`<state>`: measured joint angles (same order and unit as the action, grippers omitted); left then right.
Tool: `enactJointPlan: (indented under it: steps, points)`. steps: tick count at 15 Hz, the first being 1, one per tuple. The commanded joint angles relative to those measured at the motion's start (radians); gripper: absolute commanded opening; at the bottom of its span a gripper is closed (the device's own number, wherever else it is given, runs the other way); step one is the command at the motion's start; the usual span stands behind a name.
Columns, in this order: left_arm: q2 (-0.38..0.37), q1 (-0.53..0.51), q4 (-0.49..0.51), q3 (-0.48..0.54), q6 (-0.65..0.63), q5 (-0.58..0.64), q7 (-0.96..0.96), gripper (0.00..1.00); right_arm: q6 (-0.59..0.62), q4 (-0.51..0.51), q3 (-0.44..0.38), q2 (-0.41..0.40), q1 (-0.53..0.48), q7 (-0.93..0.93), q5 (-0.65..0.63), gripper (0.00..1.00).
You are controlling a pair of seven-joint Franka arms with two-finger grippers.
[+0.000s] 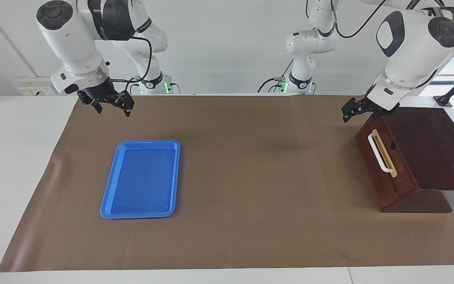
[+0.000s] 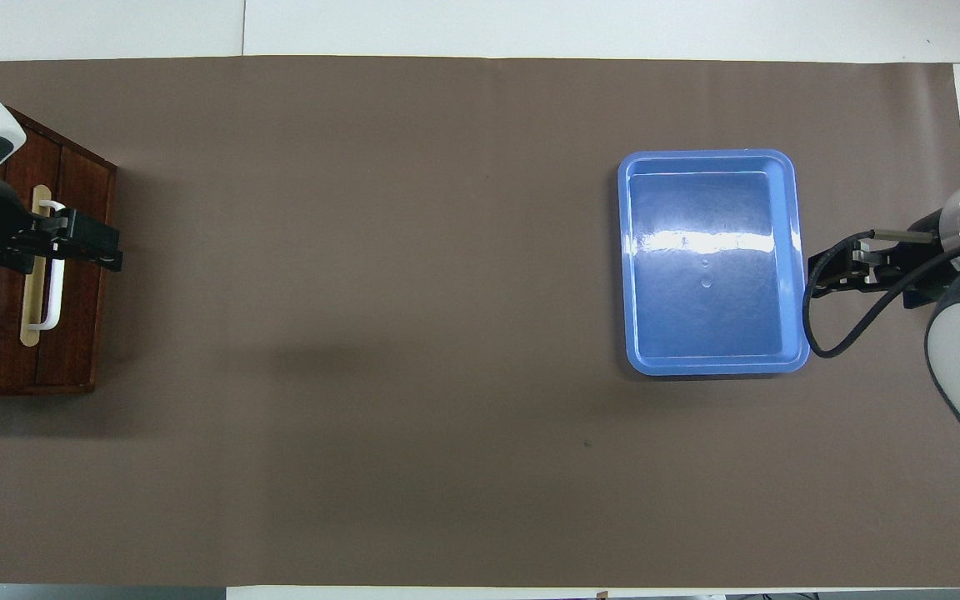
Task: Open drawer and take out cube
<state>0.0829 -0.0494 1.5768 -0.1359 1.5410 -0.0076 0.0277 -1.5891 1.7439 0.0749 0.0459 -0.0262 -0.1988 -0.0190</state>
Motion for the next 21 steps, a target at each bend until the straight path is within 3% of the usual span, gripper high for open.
enactJointPlan:
  steps: [1,21]
  points:
    - [-0.018,0.011,0.025,0.009,0.034,0.021,0.003,1.0,0.0,0.011,0.014,0.017,-0.021,0.016,0.005,1.0]
    - [-0.025,0.051,0.04,0.01,0.07,0.078,0.041,1.0,0.008,0.011,0.013,0.017,-0.021,0.015,0.005,1.0]
